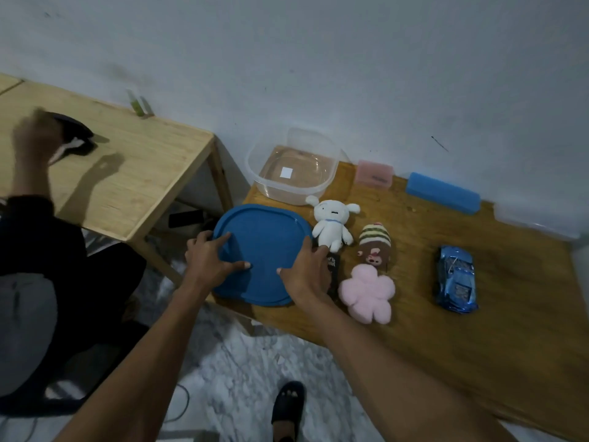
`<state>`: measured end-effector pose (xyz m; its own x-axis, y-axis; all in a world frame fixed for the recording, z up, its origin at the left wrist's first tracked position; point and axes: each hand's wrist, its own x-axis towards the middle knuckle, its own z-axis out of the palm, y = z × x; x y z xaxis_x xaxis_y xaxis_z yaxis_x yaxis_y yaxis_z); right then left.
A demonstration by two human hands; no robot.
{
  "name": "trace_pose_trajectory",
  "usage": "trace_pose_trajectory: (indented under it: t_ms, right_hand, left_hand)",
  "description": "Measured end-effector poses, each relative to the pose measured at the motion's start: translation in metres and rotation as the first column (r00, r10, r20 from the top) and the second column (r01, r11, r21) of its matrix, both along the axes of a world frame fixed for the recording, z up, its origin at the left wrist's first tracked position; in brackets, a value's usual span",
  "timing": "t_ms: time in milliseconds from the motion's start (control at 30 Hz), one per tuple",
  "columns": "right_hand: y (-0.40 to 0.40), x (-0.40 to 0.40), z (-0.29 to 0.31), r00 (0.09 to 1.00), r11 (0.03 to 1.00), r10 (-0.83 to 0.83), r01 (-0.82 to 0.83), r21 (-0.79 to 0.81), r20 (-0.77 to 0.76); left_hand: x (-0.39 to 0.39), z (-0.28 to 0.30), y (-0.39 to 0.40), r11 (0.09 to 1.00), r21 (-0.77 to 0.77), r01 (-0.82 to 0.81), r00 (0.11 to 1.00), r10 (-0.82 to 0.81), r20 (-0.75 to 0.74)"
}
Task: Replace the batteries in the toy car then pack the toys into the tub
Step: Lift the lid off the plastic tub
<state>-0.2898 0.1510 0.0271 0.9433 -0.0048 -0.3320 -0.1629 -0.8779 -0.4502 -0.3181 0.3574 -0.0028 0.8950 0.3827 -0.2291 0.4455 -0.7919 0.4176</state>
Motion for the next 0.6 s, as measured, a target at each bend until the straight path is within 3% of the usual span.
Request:
trace_pose_trajectory:
  t_ms: [167, 333, 467, 600]
  right_hand:
    - [0.003, 0.009, 0.004, 0.995, 0.996, 0.042, -0.049, -0.075, -0.088]
    - [-0.009, 0.019, 0.025, 0.998, 1.0, -0.004, 0.002, 0.023, 0.056]
    - [-0.039, 0.039, 0.045, 0.971, 0.99, -0.109, 0.086, 0.116, 0.212]
    - [-0.083, 0.055, 0.051, 0.94, 0.975, -0.212, 0.182, 0.131, 0.268]
  left_hand:
    - [-0.003, -0.005, 0.002, 1.0, 0.015, -0.002, 0.999, 0.003, -0.036]
    - [0.005, 0.012, -0.017, 1.0, 0.022, -0.01, 0.998, 0.009, 0.064]
    - [0.038, 0.037, -0.062, 0.991, -0.024, 0.129, 0.974, -0.122, 0.188]
    - [0.07, 0.047, -0.118, 0.923, -0.201, 0.329, 0.923, -0.269, 0.275]
